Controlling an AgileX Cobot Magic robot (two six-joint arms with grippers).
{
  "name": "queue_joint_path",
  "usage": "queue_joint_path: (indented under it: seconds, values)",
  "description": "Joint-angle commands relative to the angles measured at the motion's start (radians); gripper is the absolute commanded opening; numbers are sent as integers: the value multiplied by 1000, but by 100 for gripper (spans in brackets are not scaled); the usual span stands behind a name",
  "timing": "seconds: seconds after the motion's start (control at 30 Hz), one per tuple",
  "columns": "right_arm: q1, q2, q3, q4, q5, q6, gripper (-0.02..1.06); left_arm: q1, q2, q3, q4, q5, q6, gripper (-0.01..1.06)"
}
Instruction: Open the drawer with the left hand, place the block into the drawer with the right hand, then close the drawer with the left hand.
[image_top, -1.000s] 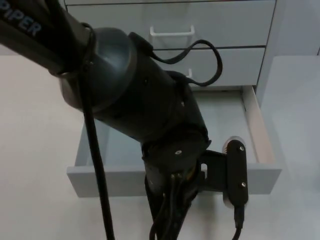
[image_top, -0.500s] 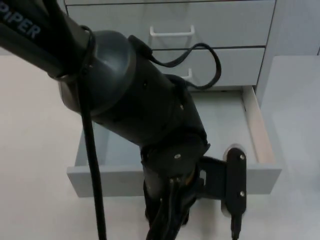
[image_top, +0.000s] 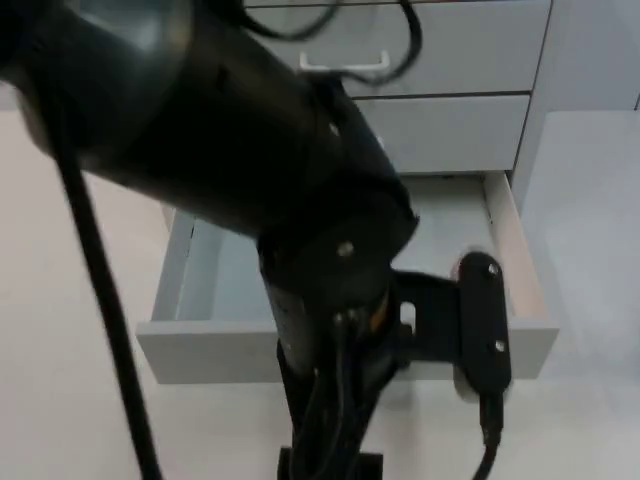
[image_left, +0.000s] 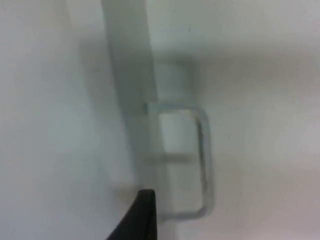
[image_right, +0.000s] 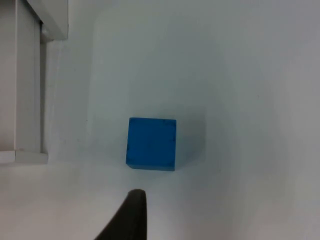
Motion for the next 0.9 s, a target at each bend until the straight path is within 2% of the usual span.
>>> queue_joint_path:
  seconds: [0.0,0.17,0.43,0.6,0.7,0.77,0.83,0.87]
  values:
    - [-1,0,-3,3,-7,0,101,3,-49,-4,8,13,16,105]
    - [-1,0,-3,3,-7,0,101,3,-156,-4,-19,70,16,105]
    - [-1,0,-3,6,-5,0,101,5,-285,-4,-107,57,16,105]
    - [-1,0,-3,6,-5,0,101,12,-314,-4,-114,59,14,105]
    - [-1,0,-3,5,-3,0,101,54,-335,-2,-177,59,14,105]
    - [-1,0,-3,5,-3,0,101,106,-348,-2,-222,59,14,105]
    - [-1,0,-3,5,-3,0,101,213,-369,-2,-302,65,14,105]
    - [-1,0,-3,5,-3,0,101,213,-369,-2,-302,65,14,105]
